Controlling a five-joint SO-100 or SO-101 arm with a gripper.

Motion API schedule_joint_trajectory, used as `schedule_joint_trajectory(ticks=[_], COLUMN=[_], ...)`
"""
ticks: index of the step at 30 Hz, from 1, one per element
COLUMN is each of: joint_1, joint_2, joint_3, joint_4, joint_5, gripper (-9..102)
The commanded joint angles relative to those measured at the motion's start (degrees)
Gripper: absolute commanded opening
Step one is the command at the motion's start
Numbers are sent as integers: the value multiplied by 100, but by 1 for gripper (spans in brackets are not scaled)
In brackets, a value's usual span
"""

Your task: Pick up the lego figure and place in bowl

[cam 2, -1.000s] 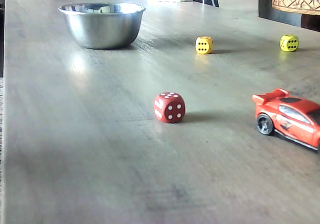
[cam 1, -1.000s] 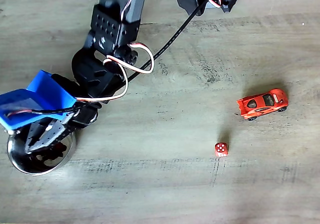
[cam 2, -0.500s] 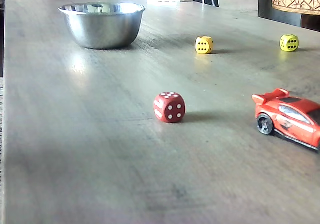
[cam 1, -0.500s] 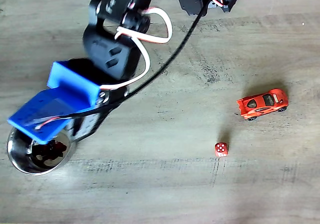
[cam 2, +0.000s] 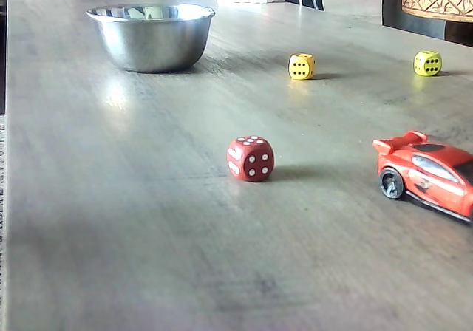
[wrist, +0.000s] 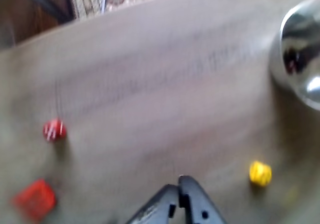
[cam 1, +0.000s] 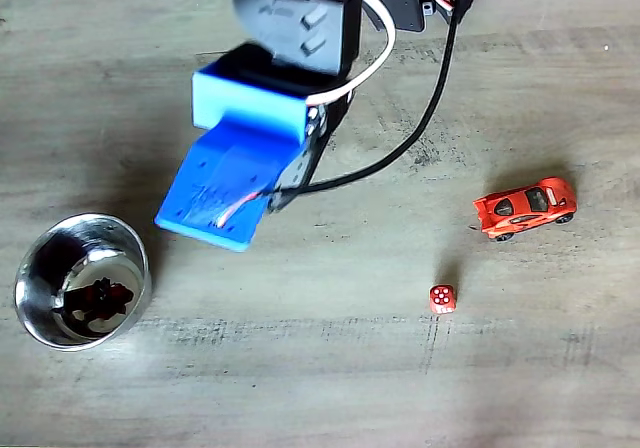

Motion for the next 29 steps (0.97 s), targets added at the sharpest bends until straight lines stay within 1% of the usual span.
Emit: schedule_joint_trajectory(ticks=[1, 4, 7, 25, 29], joint_1=[-211, -378, -536, -1318, -1371], joint_2=[510, 800, 1143, 4034, 4614], joint_3=[-193, -176, 79, 3120, 3665], joint_4=[554, 984, 1195, 1160, 1151], joint_5=[18, 18, 18, 18, 18], gripper=[-1, -1, -1, -1, -1])
